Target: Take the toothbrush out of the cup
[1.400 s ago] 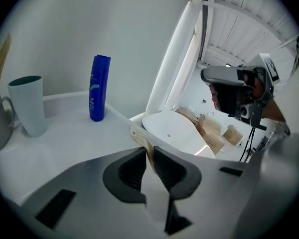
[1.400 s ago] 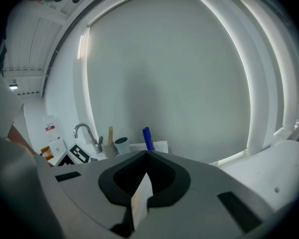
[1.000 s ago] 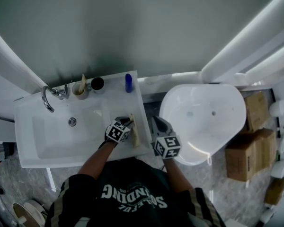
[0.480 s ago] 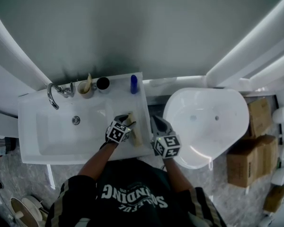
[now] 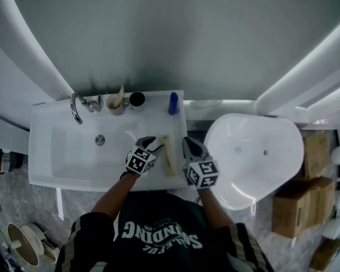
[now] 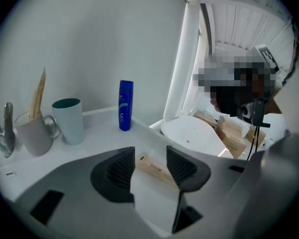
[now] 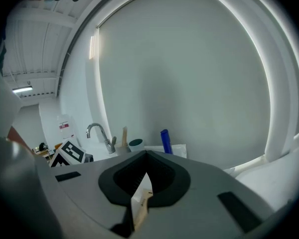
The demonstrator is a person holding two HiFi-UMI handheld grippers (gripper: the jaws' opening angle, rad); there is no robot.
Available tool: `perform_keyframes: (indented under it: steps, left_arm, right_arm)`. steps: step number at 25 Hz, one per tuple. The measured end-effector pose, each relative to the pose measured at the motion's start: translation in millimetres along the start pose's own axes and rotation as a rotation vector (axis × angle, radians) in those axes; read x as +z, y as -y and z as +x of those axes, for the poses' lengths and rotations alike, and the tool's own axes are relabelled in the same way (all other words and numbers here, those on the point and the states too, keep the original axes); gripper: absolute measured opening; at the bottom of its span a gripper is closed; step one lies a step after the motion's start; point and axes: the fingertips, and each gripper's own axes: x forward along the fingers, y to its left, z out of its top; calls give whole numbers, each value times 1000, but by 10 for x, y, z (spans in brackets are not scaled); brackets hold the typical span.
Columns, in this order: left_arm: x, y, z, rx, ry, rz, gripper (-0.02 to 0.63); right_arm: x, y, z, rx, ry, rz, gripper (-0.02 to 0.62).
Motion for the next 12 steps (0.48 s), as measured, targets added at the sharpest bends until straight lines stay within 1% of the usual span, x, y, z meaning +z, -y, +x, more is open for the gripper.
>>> perform_keyframes:
  steps: [2, 4, 6, 12]
  left_arm:
    - [70, -71, -134, 33, 28, 10, 183]
    - [141, -154, -287, 78, 59, 28, 78]
    - [222, -224, -444, 113, 103, 38, 6]
    - [412, -434, -959, 194, 218, 23, 0]
  right_arm:
    - [49, -74, 55, 22, 5, -12, -3]
    - [97, -150, 113, 45, 7, -24, -3]
    - [144, -228, 168, 69, 9, -36, -3]
    - [282, -529, 378, 153, 17, -84, -3]
